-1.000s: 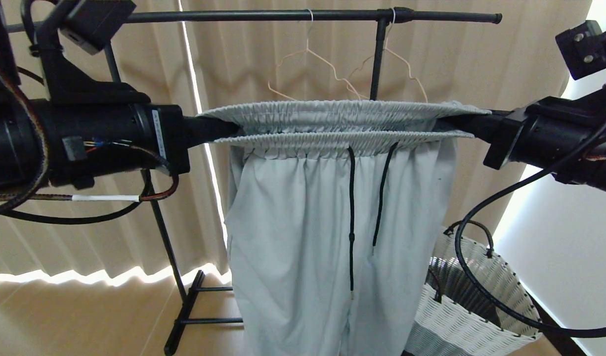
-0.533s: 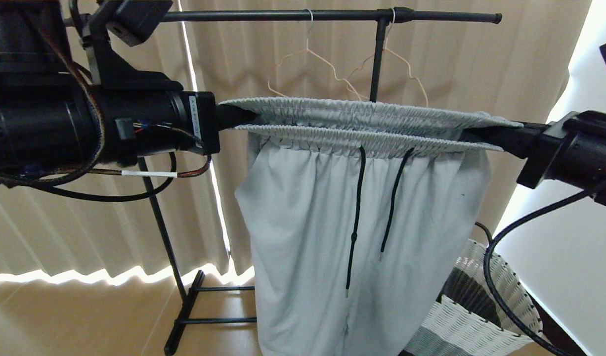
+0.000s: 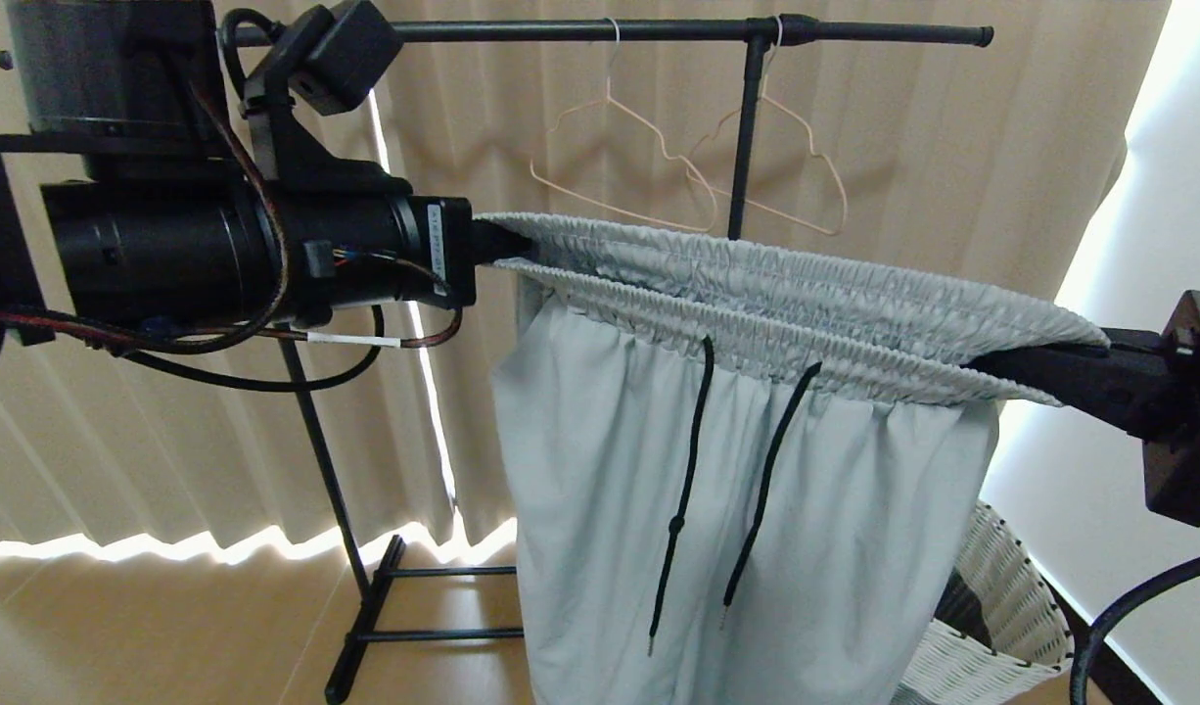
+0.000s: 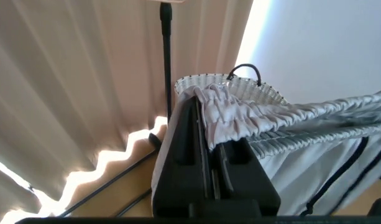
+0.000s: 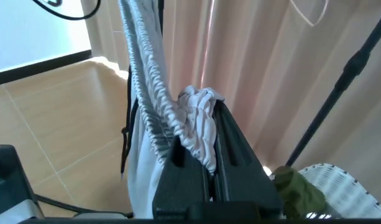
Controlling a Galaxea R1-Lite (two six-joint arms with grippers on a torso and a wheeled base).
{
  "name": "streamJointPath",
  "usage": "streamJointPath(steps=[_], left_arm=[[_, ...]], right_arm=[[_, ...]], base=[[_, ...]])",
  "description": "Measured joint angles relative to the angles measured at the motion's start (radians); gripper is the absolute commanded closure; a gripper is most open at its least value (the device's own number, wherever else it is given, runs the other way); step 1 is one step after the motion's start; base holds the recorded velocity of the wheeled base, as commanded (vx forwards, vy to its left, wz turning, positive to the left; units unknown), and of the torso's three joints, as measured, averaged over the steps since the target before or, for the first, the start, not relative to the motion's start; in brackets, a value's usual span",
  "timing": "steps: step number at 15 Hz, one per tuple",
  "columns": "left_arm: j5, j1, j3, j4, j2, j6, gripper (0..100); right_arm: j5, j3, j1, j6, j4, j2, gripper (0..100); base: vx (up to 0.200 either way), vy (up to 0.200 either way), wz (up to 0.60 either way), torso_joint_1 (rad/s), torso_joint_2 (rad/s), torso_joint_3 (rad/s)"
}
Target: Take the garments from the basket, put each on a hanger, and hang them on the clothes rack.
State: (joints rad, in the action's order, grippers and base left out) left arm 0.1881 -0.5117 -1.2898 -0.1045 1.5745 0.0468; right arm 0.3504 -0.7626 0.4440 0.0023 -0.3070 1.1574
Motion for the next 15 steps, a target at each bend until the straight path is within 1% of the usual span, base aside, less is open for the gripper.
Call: streamJointPath(steps=[1,2,3,6,7,8,11,12,15], left_arm=[[0.0,0.003,0.001,0.002,0.0,0.0,100],[0.0,0.012,0.002,0.01,-0.005,-0.001,100],[0.0,0.024,0.004,0.041,-0.021,-0.001,100],[0.021,0.034,0.028,0.184,-0.106,-0.002,100],[0.039,0.029,0.039,0.199,-0.137,-0.003,100],[0.074,0.022,0.055,0.21,-0.169,-0.003,100],[0.21,-0.008,0.095,0.215,-0.265,-0.004,100],[0.222,-0.018,0.1,0.215,-0.289,-0.005,100],[0.226,-0.064,0.105,0.213,-0.336,-0.006,100]], right_arm=[[0.0,0.0,-0.002,-0.01,-0.001,-0.003,100],[-0.001,0.0,-0.021,-0.035,-0.005,0.0,100],[-0.002,-0.004,-0.055,-0.063,-0.023,0.013,100],[-0.002,-0.043,-0.098,-0.085,-0.153,0.09,100],[-0.002,-0.057,-0.102,-0.086,-0.187,0.12,100],[-0.001,-0.077,-0.104,-0.086,-0.22,0.153,100],[0.003,-0.155,-0.106,-0.076,-0.292,0.251,100],[0.004,-0.174,-0.107,-0.071,-0.307,0.278,100],[0.006,-0.205,-0.107,-0.061,-0.342,0.342,100]], base=[[0.0,0.0,0.0,0.0,0.0,0.0],[0.0,0.0,0.0,0.0,0.0,0.0],[0.0,0.0,0.0,0.0,0.0,0.0],[0.0,0.0,0.0,0.0,0.0,0.0],[0.0,0.0,0.0,0.0,0.0,0.0],[0.0,0.0,0.0,0.0,0.0,0.0],[0.0,0.0,0.0,0.0,0.0,0.0],[0.0,0.0,0.0,0.0,0.0,0.0],[0.0,0.0,0.0,0.0,0.0,0.0]])
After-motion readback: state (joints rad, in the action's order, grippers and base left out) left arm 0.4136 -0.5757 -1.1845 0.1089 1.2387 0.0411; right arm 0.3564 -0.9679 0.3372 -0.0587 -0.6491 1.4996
